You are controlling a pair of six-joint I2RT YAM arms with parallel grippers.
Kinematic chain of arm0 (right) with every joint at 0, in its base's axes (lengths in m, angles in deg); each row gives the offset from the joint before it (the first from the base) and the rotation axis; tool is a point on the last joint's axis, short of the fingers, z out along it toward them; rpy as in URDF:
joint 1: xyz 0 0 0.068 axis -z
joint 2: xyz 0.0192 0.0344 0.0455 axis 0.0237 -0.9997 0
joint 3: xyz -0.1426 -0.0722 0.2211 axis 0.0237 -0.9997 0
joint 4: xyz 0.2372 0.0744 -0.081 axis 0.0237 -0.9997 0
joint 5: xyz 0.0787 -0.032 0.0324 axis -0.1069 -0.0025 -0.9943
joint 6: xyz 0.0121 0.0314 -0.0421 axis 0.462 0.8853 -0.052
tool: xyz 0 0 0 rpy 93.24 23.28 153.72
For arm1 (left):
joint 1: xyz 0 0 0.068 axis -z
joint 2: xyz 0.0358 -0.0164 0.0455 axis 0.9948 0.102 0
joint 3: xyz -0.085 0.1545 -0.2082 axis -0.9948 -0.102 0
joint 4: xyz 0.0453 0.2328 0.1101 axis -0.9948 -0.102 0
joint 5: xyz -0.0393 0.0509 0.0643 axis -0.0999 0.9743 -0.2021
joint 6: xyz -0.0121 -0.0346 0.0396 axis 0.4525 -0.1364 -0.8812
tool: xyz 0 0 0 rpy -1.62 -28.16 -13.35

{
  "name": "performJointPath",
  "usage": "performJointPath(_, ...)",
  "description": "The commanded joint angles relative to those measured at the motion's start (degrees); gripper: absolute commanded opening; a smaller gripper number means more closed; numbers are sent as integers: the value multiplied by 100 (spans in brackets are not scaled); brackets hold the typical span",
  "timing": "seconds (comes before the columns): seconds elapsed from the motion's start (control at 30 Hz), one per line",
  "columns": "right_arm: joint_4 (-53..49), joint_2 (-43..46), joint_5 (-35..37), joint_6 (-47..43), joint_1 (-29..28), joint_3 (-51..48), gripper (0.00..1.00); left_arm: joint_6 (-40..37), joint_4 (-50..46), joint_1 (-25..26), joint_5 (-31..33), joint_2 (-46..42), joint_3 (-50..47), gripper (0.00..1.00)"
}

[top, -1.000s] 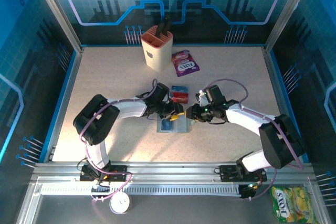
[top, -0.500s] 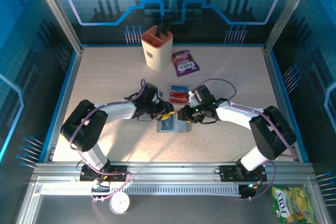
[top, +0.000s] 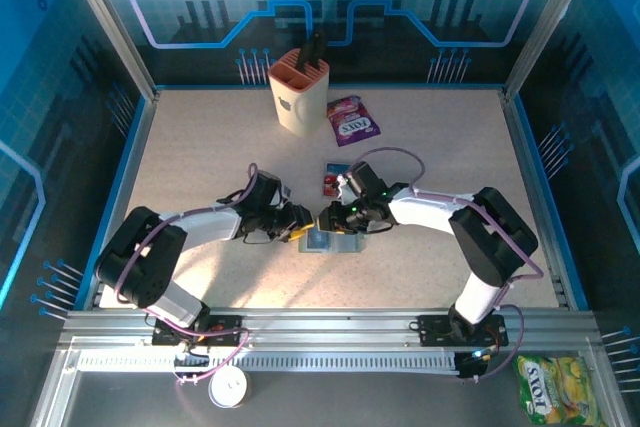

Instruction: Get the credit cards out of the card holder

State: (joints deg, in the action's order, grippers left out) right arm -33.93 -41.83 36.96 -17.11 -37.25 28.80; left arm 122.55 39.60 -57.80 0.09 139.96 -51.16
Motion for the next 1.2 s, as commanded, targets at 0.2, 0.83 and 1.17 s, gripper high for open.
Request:
performJointPath(0.2, 83, -205, 129, 229, -173, 186, 35, -308, -132, -80, -8, 46, -17, 24)
performJointPath(0.83, -47, -339, 194, 260, -168, 237, 35, -365, -176, -82, -101, 504, 34, 12)
performJointPath(1.17, -148, -323, 296, 264, -137, 185, 36, -361, -257, -84, -48, 481, -16, 12)
